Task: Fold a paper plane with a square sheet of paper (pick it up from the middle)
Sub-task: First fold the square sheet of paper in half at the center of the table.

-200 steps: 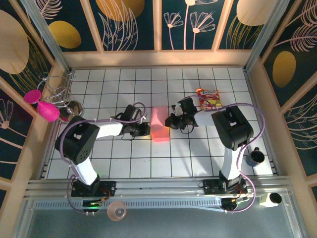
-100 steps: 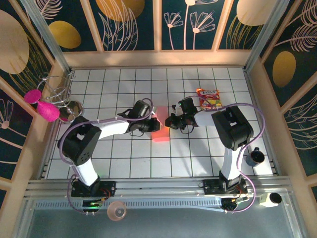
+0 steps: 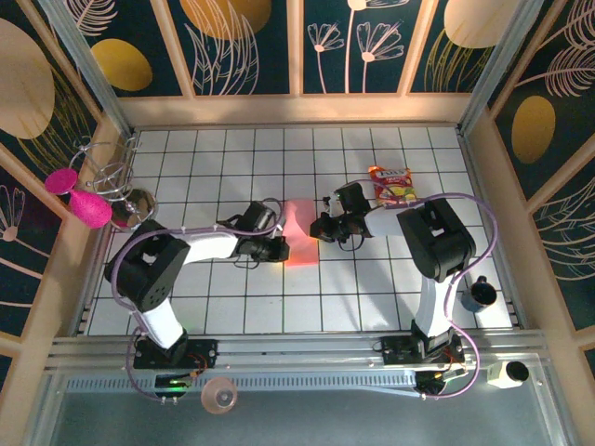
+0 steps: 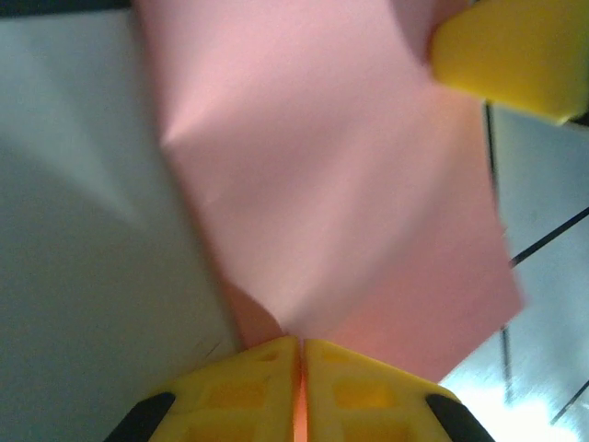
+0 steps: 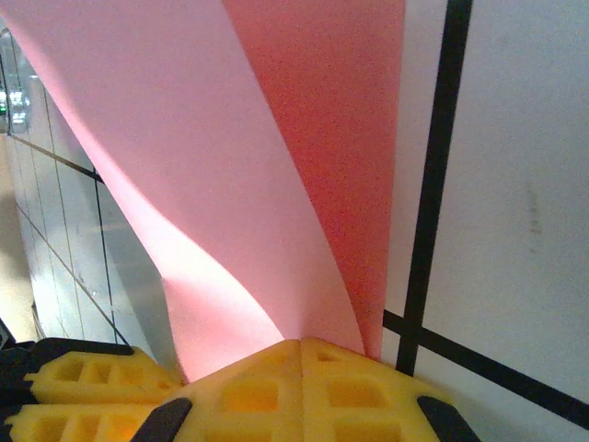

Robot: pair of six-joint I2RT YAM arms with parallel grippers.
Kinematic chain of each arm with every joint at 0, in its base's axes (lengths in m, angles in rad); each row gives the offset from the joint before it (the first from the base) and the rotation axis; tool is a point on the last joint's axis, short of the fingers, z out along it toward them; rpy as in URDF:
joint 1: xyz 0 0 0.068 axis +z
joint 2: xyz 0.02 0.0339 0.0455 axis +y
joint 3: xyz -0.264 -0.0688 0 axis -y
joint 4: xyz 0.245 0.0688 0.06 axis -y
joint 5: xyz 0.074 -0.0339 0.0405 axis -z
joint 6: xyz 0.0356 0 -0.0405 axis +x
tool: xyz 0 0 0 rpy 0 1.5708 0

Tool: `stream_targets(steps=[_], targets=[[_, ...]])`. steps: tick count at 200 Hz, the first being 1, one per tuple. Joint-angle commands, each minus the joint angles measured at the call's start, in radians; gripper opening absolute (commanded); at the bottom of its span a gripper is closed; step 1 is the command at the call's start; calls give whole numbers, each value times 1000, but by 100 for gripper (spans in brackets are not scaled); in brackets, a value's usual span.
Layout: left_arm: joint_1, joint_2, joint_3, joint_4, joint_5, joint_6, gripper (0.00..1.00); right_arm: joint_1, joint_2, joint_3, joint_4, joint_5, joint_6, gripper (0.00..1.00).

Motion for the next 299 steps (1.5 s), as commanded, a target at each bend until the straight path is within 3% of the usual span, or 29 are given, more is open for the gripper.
stream_targets(steps=[1,49,111,178,236,271,299], targets=[[17,-62,-38,-193,-68,77,12,-10,162,-112,-238,265,-30,0],[3,-123,31,-60,-20,1,11,-11,155,-117,-230,253,-25,0],[-62,78,93,42,63,-47,10,-10,164,-120,-227,247,-20,0],[-58,12,-45,-205,-63,79,9,-11,179,-113,-229,247,-25,0],[-44,-108,-10,-212,-72,79,8,-11,185,-105,-234,250,-38,0],[-25,-151,41,-24,-12,17,9,-11,180,-105,-230,249,-35,0],[-23,-78,82,135,25,-68,10,-11,178,-104,-229,249,-34,0]])
